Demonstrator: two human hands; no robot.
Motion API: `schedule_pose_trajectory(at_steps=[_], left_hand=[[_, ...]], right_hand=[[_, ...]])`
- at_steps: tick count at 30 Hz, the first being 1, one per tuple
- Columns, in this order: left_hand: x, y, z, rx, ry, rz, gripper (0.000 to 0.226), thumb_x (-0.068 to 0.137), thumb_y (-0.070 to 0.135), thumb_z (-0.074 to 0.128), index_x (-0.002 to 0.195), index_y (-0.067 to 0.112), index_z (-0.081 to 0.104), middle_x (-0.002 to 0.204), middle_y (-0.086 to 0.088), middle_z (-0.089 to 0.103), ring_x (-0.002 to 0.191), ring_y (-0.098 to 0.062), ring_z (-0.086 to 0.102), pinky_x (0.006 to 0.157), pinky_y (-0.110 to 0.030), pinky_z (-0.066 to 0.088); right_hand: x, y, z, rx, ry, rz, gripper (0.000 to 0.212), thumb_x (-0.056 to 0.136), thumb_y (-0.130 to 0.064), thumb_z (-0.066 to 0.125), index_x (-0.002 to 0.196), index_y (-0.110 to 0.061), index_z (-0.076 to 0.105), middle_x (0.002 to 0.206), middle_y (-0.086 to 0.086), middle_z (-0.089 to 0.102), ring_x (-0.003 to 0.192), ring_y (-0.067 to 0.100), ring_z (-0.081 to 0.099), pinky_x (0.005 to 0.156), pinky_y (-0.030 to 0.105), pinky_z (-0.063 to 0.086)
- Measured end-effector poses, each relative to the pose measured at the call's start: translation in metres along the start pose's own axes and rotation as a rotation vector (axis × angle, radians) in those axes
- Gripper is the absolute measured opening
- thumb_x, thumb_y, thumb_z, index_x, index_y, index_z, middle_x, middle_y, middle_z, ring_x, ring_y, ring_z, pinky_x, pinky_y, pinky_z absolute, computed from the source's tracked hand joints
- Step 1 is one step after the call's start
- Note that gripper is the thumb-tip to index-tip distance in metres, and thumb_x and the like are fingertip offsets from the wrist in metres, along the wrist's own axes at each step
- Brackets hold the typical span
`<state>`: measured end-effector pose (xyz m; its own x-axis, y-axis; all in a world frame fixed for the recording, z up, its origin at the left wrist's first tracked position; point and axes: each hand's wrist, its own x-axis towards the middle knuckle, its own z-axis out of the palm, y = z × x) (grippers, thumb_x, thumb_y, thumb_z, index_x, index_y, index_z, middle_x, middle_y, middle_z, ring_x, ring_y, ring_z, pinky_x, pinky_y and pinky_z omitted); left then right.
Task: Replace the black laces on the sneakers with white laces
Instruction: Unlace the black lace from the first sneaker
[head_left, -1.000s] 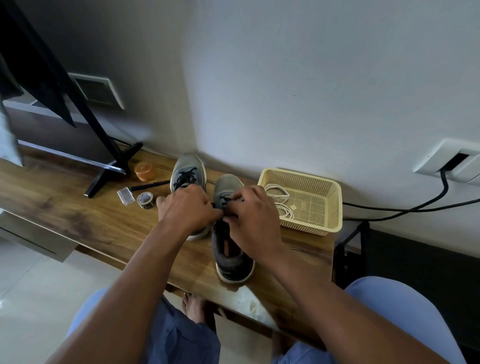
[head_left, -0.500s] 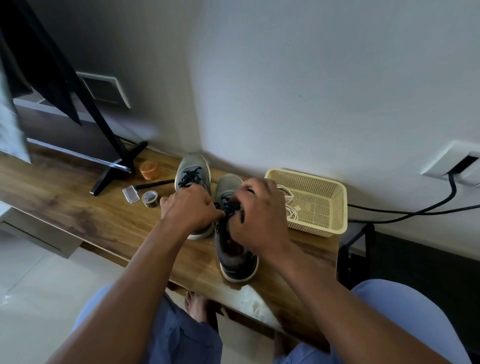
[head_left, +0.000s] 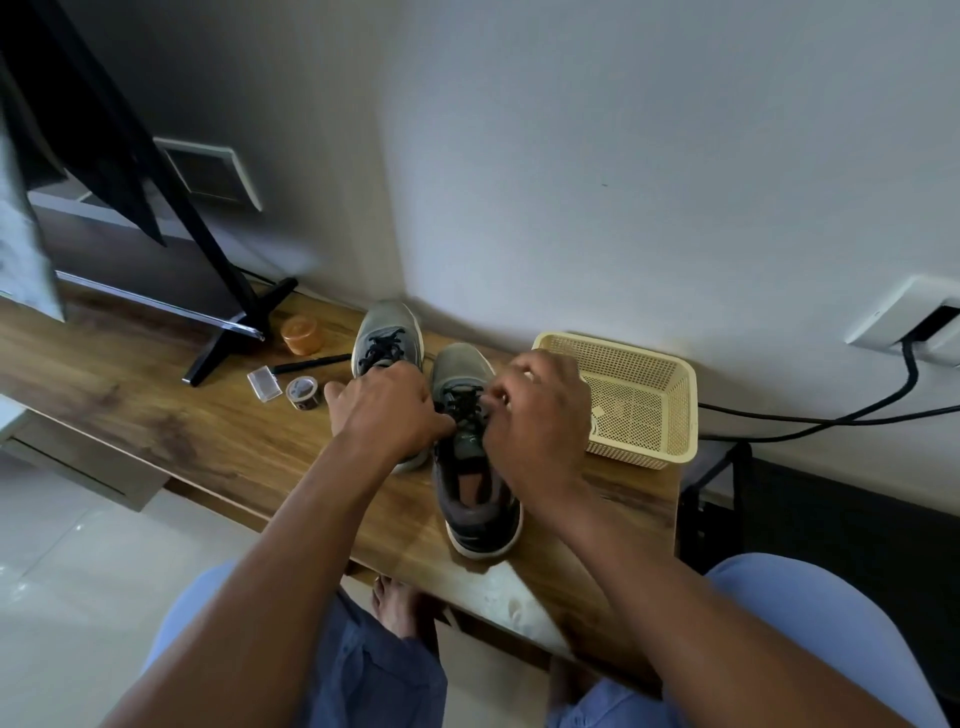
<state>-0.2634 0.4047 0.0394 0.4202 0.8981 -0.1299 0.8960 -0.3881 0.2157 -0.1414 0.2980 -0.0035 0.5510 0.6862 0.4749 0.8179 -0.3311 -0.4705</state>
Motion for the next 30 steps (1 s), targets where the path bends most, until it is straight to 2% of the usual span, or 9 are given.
schedule_pose_trajectory(at_steps=[3,5,8,10,14,19,23,27,30], left_hand=[[0.000,-0.005,0.000,0.006,0.000,-0.014,0.032,0.074,0.052,0.079,0.069,0.024,0.064,0.070,0.005,0.060,0.076,-0.025,0.059,0.098,-0.049,0.044],[-0.001,-0.008,0.000,0.001,0.002,-0.012,0.032,0.075,0.052,0.079,0.069,0.024,0.064,0.071,0.005,0.060,0.077,-0.025,0.059,0.096,-0.047,0.043],[-0.001,-0.011,-0.001,-0.047,-0.015,0.001,0.033,0.076,0.049,0.077,0.061,0.023,0.062,0.067,0.005,0.061,0.074,-0.022,0.060,0.095,-0.048,0.044],[0.000,-0.012,-0.003,-0.070,-0.031,0.001,0.037,0.077,0.048,0.077,0.058,0.022,0.060,0.064,0.005,0.062,0.073,-0.021,0.060,0.097,-0.050,0.044],[0.001,-0.011,-0.001,-0.076,-0.038,0.006,0.037,0.077,0.049,0.077,0.059,0.022,0.060,0.065,0.005,0.063,0.075,-0.022,0.062,0.097,-0.049,0.045],[-0.001,-0.003,0.003,-0.037,0.014,0.009,0.028,0.075,0.050,0.075,0.067,0.024,0.066,0.068,0.006,0.061,0.073,-0.022,0.059,0.091,-0.045,0.041],[0.000,-0.003,0.003,0.018,0.050,-0.005,0.033,0.072,0.056,0.076,0.074,0.025,0.066,0.069,0.007,0.057,0.070,-0.020,0.055,0.090,-0.044,0.039],[0.001,-0.012,-0.001,0.070,0.031,-0.029,0.031,0.075,0.053,0.077,0.075,0.025,0.062,0.073,0.005,0.062,0.071,-0.019,0.057,0.099,-0.050,0.037],[-0.002,-0.017,-0.002,0.032,-0.011,-0.030,0.028,0.076,0.049,0.075,0.068,0.024,0.064,0.074,0.004,0.066,0.079,-0.023,0.064,0.103,-0.052,0.037]], right_hand=[[0.011,0.004,-0.007,0.151,0.042,0.313,0.015,0.080,-0.022,0.078,0.075,-0.025,0.065,0.094,0.000,0.062,0.100,0.030,0.053,0.077,0.038,0.043],[0.012,0.005,-0.008,0.095,-0.066,0.355,0.009,0.081,-0.025,0.075,0.082,-0.027,0.066,0.101,0.001,0.064,0.105,0.031,0.053,0.081,0.040,0.047],[0.006,0.002,-0.008,0.015,-0.187,0.177,0.029,0.073,-0.025,0.066,0.102,-0.028,0.070,0.114,-0.001,0.061,0.111,0.028,0.050,0.089,0.041,0.046],[0.003,-0.006,-0.008,-0.029,-0.218,-0.019,0.036,0.067,-0.028,0.063,0.102,-0.026,0.072,0.119,-0.001,0.059,0.114,0.027,0.048,0.093,0.043,0.042],[-0.012,-0.013,0.004,-0.200,-0.312,-0.277,0.017,0.074,-0.032,0.060,0.083,-0.025,0.072,0.113,0.000,0.060,0.117,0.031,0.049,0.096,0.049,0.038],[-0.014,-0.002,0.011,-0.178,-0.288,-0.315,0.015,0.085,-0.034,0.063,0.084,-0.029,0.077,0.110,-0.007,0.064,0.117,0.027,0.049,0.096,0.048,0.038],[-0.003,-0.003,0.005,-0.010,-0.172,-0.140,0.014,0.083,-0.036,0.067,0.082,-0.027,0.077,0.104,-0.013,0.069,0.108,0.025,0.054,0.087,0.043,0.043],[0.023,0.011,-0.009,0.293,0.016,0.379,0.010,0.083,-0.029,0.077,0.077,-0.021,0.076,0.082,-0.006,0.074,0.086,0.027,0.067,0.073,0.040,0.054],[0.034,0.021,-0.017,0.356,-0.056,0.480,0.016,0.085,-0.032,0.072,0.073,-0.021,0.072,0.073,-0.007,0.071,0.082,0.025,0.068,0.072,0.038,0.054]])
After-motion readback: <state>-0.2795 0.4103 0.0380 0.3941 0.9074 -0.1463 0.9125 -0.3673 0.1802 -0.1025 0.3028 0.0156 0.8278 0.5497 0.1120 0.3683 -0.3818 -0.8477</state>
